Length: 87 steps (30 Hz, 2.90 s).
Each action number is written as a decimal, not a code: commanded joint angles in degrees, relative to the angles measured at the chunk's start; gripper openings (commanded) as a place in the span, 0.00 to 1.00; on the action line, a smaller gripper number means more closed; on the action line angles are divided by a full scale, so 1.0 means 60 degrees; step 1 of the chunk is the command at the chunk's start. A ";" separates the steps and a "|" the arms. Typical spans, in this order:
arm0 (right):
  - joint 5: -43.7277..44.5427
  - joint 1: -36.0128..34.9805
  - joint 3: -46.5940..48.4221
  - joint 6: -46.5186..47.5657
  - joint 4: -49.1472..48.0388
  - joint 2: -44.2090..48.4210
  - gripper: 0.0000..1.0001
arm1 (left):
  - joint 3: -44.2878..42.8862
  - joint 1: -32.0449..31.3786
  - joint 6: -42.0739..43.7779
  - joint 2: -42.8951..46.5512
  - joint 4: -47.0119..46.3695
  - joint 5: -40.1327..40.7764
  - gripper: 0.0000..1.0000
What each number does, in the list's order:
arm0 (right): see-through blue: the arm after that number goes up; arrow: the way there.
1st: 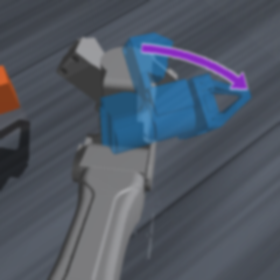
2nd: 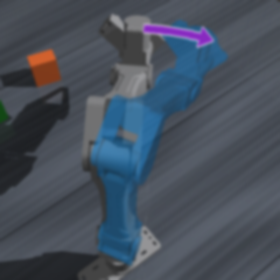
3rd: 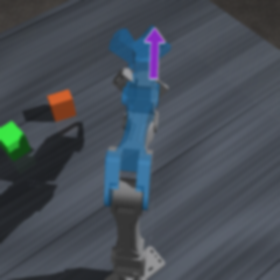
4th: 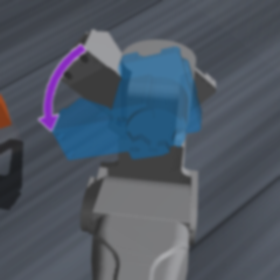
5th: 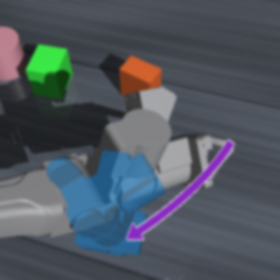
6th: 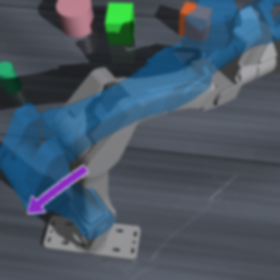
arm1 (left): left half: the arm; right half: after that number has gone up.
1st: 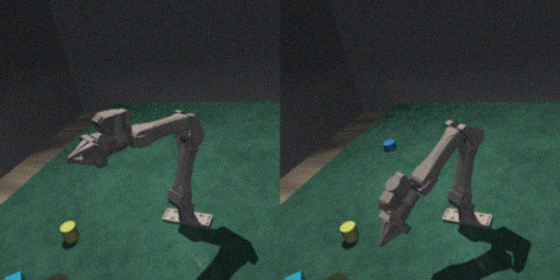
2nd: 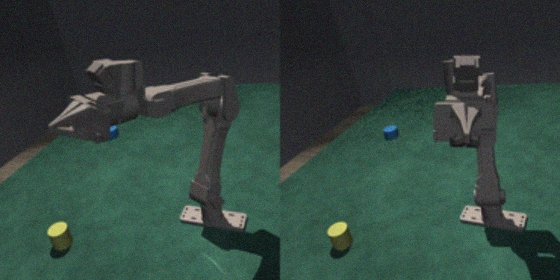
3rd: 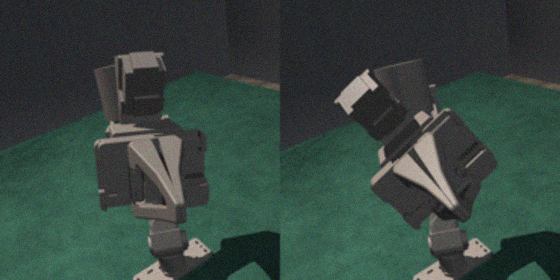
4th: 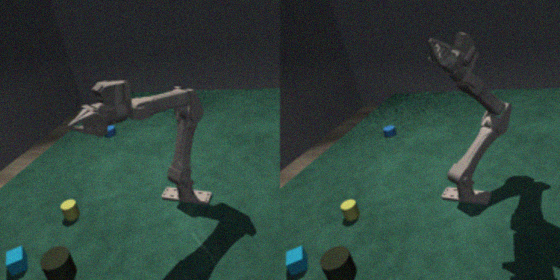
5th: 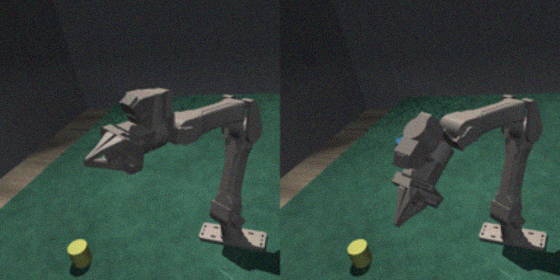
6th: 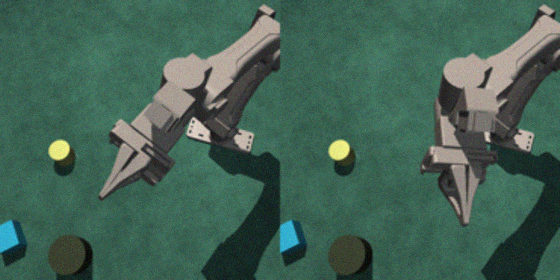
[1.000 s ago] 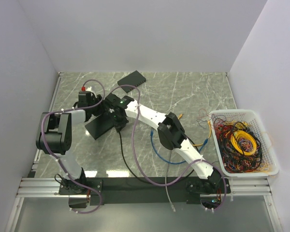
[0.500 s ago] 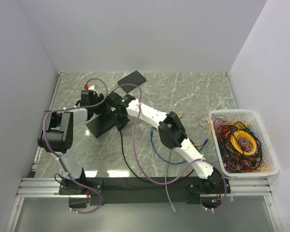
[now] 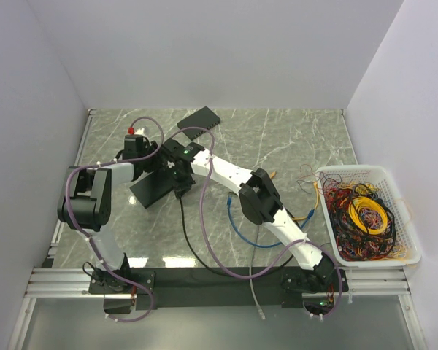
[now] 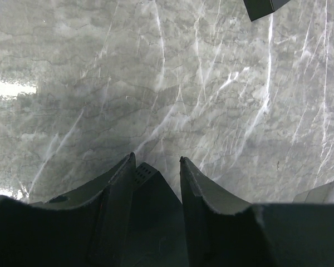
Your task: Insert the plug into the switch port
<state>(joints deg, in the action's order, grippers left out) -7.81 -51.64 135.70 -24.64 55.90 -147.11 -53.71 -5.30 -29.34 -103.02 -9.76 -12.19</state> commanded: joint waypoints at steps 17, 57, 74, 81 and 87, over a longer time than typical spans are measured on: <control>0.1054 0.0110 0.0205 -0.0331 -0.1626 0.0773 0.00 | -0.0408 -0.0479 0.0115 -0.0290 0.0806 -0.0079 0.41; 0.1332 0.0154 0.0118 -0.0522 -0.2548 0.1095 0.00 | -0.0789 -0.0640 0.0305 -0.0700 0.1392 -0.0239 0.33; 0.1068 0.0520 -0.0453 -0.0039 -0.3237 0.0890 0.00 | -0.1345 -0.0743 0.0364 -0.1389 0.2388 -0.0401 0.00; 0.1288 0.0637 -0.0263 0.0138 -0.3398 0.0817 0.00 | -0.1506 -0.0772 0.0203 -0.1638 0.2652 -0.0387 0.00; 0.1288 0.0711 -0.0685 -0.0038 -0.3894 0.1182 0.00 | -0.1463 -0.0787 0.0115 -0.1609 0.2622 -0.0181 0.00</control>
<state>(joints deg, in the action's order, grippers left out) -5.72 -50.65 132.44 -25.28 47.94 -145.95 -64.34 -7.92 -27.99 -110.32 -5.30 -10.15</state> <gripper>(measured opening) 0.198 0.013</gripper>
